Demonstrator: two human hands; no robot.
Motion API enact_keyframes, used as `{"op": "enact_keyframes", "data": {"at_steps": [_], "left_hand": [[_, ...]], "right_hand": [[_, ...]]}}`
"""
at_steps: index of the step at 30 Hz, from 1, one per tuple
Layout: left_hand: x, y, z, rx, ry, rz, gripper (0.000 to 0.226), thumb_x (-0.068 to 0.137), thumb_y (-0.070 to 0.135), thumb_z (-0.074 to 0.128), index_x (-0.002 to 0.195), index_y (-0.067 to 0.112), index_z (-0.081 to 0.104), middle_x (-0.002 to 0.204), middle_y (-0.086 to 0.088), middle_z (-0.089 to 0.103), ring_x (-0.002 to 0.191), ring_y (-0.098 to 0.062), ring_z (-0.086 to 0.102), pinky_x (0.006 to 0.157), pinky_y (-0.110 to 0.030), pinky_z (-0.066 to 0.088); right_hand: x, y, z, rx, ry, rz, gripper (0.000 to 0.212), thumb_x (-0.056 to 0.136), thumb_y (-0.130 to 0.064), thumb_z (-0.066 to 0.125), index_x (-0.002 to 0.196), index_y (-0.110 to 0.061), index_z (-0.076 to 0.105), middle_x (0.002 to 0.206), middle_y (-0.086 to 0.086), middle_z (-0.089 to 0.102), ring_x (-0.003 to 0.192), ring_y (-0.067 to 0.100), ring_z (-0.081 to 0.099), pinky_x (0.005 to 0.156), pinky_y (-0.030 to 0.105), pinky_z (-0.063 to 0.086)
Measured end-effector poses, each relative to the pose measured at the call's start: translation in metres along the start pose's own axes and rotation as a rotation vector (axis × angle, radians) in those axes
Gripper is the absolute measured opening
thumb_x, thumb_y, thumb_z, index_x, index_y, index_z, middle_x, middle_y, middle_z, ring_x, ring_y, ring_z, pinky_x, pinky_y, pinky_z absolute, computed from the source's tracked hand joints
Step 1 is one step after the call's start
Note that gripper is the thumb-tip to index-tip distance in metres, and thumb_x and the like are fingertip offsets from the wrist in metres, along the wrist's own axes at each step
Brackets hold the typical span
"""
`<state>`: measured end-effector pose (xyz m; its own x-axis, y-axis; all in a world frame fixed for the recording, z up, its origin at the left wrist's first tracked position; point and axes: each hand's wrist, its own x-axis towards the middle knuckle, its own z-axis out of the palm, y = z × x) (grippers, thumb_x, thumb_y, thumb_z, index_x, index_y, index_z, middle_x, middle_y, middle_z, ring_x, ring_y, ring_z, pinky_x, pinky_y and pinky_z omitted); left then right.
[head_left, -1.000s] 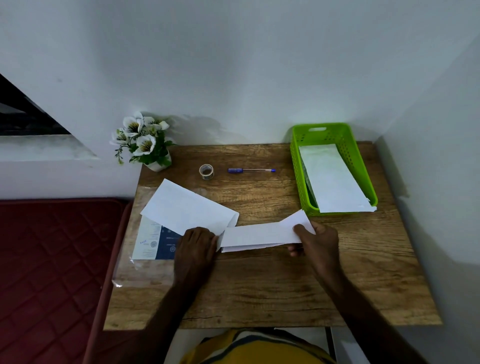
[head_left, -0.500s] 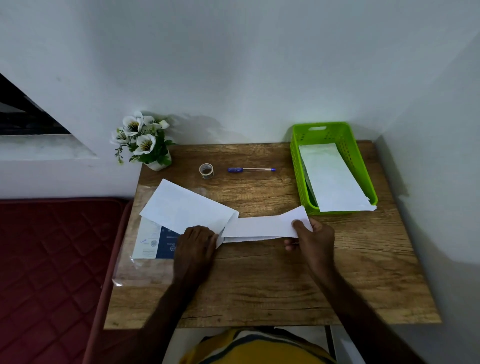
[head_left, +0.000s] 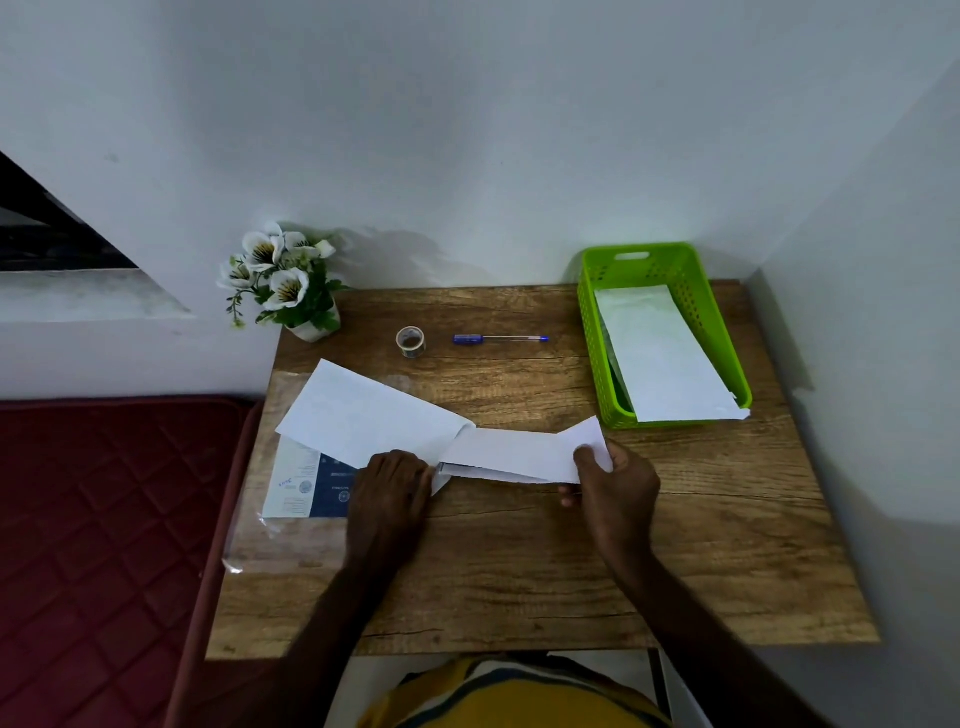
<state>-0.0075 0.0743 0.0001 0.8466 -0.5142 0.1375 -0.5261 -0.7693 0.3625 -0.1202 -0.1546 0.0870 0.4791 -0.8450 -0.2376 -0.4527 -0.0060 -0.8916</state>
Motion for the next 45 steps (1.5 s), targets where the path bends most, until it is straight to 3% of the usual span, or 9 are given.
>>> {"op": "enact_keyframes", "data": {"at_steps": [5,13,18,24,27,31,37,41,45], "left_hand": [[0.000,0.001,-0.001,-0.075,0.009,-0.027,0.038,0.099,0.042,0.042,0.101,0.015,0.069,0.103,-0.007,0.071,0.096,-0.025,0.065,0.087,-0.039,0.050],[0.001,0.003,-0.002,-0.049,-0.017,-0.021,0.033,0.098,0.042,0.046,0.098,0.017,0.067,0.101,-0.005,0.069,0.095,-0.022,0.062,0.085,-0.038,0.049],[0.000,0.004,0.000,-0.039,0.014,0.013,0.024,0.097,0.036,0.053,0.095,0.017,0.066,0.098,-0.005,0.068,0.092,-0.022,0.061,0.082,-0.037,0.048],[0.000,0.004,0.004,-0.018,0.021,0.008,0.021,0.096,0.035,0.056,0.096,0.017,0.066,0.099,-0.004,0.068,0.093,-0.022,0.061,0.083,-0.039,0.050],[0.000,0.006,0.004,-0.018,0.047,0.010,0.017,0.094,0.032,0.060,0.095,0.016,0.066,0.098,-0.005,0.068,0.091,-0.023,0.061,0.081,-0.039,0.050],[-0.001,0.007,0.005,-0.009,0.068,0.027,0.017,0.094,0.031,0.061,0.095,0.015,0.067,0.098,-0.006,0.069,0.091,-0.024,0.063,0.082,-0.038,0.050],[0.000,0.013,0.008,0.027,0.065,0.064,0.016,0.095,0.030,0.060,0.094,0.015,0.065,0.096,-0.006,0.067,0.090,-0.024,0.061,0.080,-0.040,0.049],[-0.001,0.018,0.008,0.038,0.064,0.038,0.016,0.094,0.031,0.061,0.095,0.015,0.066,0.097,-0.007,0.068,0.090,-0.025,0.063,0.079,-0.041,0.052],[0.002,0.017,0.006,0.050,0.097,0.065,0.016,0.095,0.028,0.059,0.090,0.014,0.065,0.092,-0.006,0.066,0.085,-0.026,0.061,0.076,-0.040,0.048]], "right_hand": [[-0.007,0.015,-0.001,-0.134,0.046,-0.177,0.018,0.097,-0.023,0.064,0.100,-0.011,0.077,0.073,-0.008,0.069,0.055,0.013,0.068,0.048,0.044,0.059],[-0.014,0.020,0.003,-0.214,0.027,-0.266,0.024,0.098,-0.030,0.060,0.099,-0.012,0.076,0.075,0.001,0.072,0.058,0.014,0.067,0.054,0.043,0.059],[-0.022,0.016,0.015,-0.166,-0.069,-0.196,0.019,0.099,-0.029,0.056,0.089,-0.022,0.071,0.075,-0.006,0.070,0.061,0.013,0.069,0.052,0.045,0.059],[-0.027,0.011,0.020,0.055,-0.277,0.191,0.013,0.101,-0.015,0.056,0.099,-0.024,0.065,0.090,0.002,0.074,0.064,0.021,0.075,0.053,0.046,0.062],[-0.024,0.018,0.009,-0.063,-0.231,0.172,0.014,0.099,-0.018,0.061,0.086,-0.024,0.065,0.075,-0.001,0.073,0.055,0.019,0.073,0.048,0.042,0.061],[-0.020,0.024,0.002,-0.090,-0.242,0.178,0.017,0.096,-0.017,0.065,0.080,-0.015,0.069,0.056,0.011,0.069,0.039,0.018,0.062,0.040,0.032,0.051],[-0.022,0.015,0.027,-0.058,-0.348,0.190,0.012,0.099,-0.023,0.064,0.089,-0.019,0.069,0.060,0.012,0.071,0.043,0.018,0.063,0.042,0.028,0.052],[-0.020,0.012,0.040,-0.085,-0.409,0.233,0.016,0.098,-0.027,0.065,0.083,-0.027,0.065,0.065,0.011,0.073,0.051,0.020,0.068,0.047,0.029,0.056],[-0.013,0.016,0.029,-0.089,-0.395,0.195,0.022,0.096,-0.021,0.066,0.076,-0.012,0.072,0.064,0.008,0.072,0.046,0.019,0.062,0.041,0.027,0.049]]}}
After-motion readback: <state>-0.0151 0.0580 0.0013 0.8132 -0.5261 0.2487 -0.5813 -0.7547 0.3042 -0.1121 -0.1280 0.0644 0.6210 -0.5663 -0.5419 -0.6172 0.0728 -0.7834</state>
